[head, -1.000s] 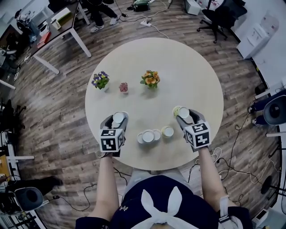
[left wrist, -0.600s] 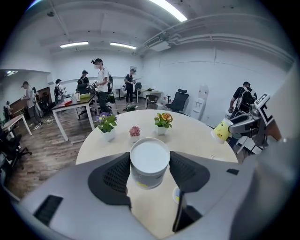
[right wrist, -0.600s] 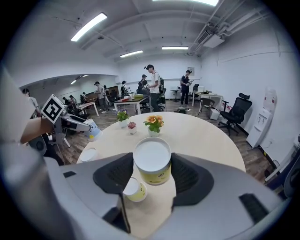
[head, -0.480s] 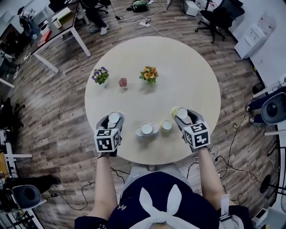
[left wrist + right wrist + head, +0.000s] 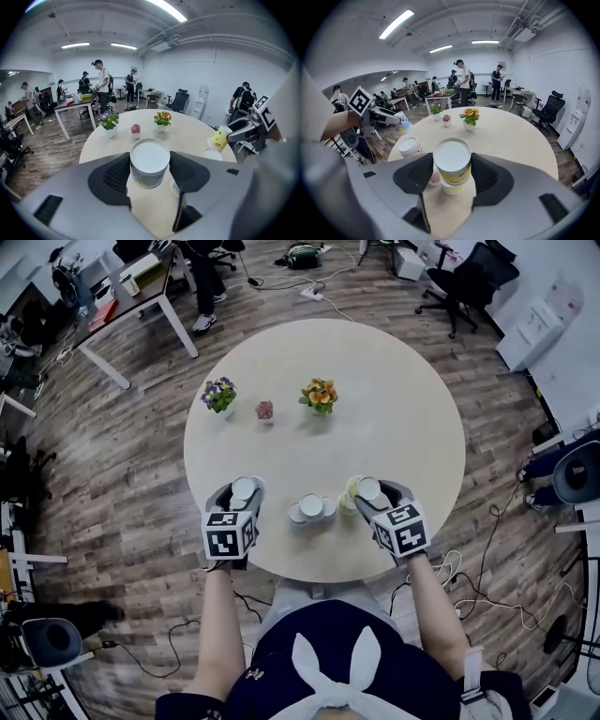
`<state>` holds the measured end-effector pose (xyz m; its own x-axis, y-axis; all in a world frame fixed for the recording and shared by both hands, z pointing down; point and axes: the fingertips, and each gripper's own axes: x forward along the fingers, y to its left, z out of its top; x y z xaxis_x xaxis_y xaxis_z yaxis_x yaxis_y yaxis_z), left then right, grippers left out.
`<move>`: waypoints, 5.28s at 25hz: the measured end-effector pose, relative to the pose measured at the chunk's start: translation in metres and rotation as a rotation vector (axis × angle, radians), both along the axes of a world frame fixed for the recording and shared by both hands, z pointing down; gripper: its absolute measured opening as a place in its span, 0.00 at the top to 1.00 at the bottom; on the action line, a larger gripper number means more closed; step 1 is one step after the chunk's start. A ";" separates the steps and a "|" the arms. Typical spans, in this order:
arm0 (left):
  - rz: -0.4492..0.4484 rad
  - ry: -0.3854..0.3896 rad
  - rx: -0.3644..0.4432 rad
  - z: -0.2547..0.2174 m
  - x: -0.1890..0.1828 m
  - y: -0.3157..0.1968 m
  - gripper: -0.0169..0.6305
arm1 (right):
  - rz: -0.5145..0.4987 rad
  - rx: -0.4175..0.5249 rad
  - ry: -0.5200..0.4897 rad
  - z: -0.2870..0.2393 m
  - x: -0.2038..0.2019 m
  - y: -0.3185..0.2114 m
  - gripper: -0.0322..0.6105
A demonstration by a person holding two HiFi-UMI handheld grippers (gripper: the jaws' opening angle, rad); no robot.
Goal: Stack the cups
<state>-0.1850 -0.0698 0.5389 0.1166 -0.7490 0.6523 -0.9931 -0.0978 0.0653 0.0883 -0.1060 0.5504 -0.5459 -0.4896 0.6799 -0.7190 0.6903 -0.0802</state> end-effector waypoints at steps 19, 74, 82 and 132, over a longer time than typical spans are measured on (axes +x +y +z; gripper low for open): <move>-0.040 0.008 -0.009 0.006 -0.007 0.020 0.55 | -0.127 -0.046 0.034 0.019 -0.036 0.016 0.55; -0.055 0.013 -0.004 0.001 -0.016 0.025 0.55 | -0.190 0.011 0.081 0.026 -0.051 0.026 0.52; -0.013 0.010 0.049 -0.020 -0.006 0.015 0.55 | -0.153 0.024 -0.020 0.001 -0.049 0.028 0.52; 0.414 0.060 0.128 -0.072 0.159 -0.003 0.55 | 0.002 0.059 -0.083 -0.004 -0.003 0.026 0.55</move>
